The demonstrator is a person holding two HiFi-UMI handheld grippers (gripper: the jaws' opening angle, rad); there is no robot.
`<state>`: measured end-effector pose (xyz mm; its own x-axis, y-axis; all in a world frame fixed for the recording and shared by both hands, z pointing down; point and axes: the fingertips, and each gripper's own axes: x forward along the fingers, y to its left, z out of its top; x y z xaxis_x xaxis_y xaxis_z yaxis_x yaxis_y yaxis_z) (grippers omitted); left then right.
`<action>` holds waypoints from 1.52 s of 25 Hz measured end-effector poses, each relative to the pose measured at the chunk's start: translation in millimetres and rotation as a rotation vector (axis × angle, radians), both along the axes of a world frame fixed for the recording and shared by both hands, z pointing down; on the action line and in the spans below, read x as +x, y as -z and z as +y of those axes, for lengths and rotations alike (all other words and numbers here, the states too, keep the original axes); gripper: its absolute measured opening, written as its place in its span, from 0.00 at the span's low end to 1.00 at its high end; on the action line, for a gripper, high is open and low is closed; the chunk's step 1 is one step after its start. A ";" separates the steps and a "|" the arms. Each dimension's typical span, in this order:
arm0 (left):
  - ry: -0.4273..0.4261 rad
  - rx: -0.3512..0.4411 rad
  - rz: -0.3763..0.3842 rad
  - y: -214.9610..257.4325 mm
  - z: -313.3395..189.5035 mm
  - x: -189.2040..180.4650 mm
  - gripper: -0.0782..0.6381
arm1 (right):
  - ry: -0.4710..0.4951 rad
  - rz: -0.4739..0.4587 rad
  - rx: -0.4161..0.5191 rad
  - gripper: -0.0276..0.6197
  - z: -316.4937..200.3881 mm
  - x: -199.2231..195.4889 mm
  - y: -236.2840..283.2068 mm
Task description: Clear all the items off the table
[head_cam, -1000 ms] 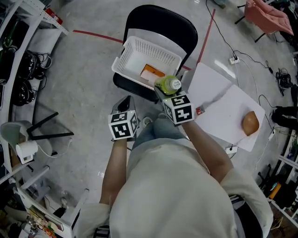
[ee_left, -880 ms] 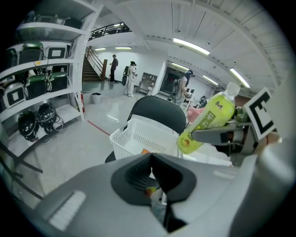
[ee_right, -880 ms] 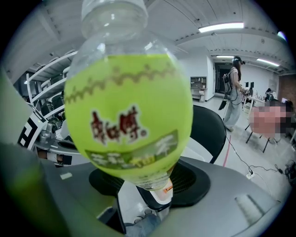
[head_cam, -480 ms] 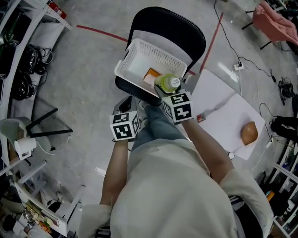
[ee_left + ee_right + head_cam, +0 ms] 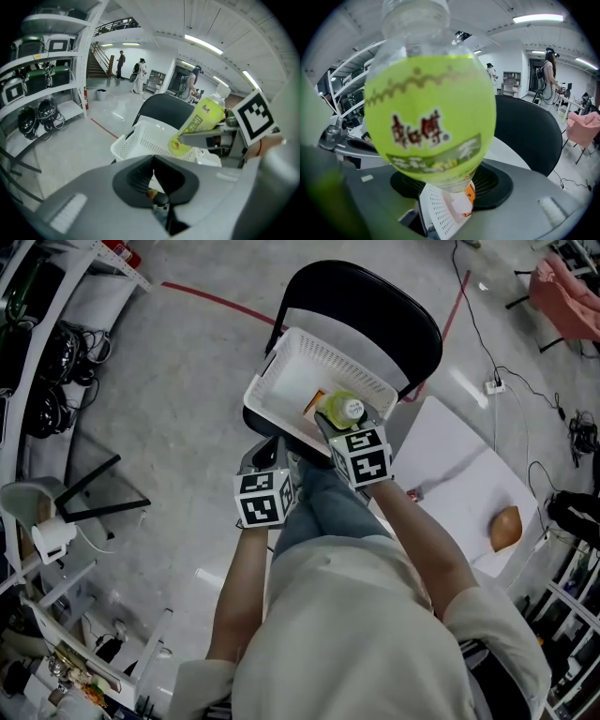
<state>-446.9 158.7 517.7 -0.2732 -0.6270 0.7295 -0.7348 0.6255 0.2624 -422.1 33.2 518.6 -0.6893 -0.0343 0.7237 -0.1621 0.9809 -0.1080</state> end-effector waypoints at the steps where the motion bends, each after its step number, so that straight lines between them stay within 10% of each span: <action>1: 0.004 -0.001 0.004 -2.5 -2.3 -3.8 0.12 | 0.001 0.004 -0.002 0.46 -2.6 -5.1 -4.7; 38: 0.045 -0.058 0.151 -111.6 -54.4 -81.0 0.12 | 0.031 0.121 -0.033 0.46 -37.6 -129.2 -213.1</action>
